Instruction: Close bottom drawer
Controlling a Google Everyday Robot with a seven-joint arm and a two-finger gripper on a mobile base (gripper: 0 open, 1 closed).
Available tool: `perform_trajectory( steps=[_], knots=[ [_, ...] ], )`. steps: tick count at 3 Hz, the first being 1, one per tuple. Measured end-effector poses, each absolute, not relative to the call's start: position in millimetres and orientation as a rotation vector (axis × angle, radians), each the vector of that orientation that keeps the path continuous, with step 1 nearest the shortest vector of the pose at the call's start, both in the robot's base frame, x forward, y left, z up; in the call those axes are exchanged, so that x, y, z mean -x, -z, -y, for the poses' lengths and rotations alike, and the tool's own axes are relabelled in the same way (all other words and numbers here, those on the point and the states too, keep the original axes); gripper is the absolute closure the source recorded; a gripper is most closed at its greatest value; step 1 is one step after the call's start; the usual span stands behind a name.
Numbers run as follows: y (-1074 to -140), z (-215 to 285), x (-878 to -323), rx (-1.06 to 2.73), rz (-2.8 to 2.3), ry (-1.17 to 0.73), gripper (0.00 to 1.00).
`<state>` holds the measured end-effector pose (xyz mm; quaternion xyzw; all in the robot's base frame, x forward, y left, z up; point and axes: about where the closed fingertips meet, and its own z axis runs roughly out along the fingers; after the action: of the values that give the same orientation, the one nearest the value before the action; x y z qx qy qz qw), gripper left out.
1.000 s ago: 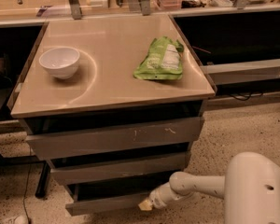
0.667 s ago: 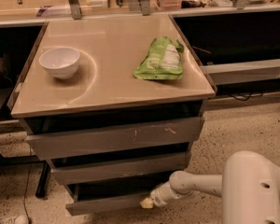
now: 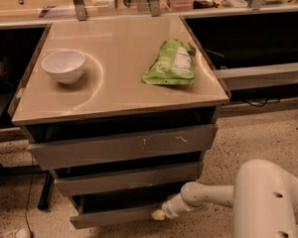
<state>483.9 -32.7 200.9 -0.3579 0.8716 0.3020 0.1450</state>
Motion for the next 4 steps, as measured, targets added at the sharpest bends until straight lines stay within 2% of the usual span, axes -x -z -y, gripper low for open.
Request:
perform_trajectory(
  steps=[1, 2, 3, 4],
  knots=[
    [-196.9, 34.7, -484.3, 1.021, -2.522, -0.842, 1.00],
    [-196.8, 34.7, -484.3, 1.021, -2.522, -0.841, 0.82],
    [-196.7, 34.7, -484.3, 1.021, -2.522, -0.841, 0.57],
    [-196.7, 34.7, -484.3, 1.021, -2.522, -0.841, 0.36]
  ],
)
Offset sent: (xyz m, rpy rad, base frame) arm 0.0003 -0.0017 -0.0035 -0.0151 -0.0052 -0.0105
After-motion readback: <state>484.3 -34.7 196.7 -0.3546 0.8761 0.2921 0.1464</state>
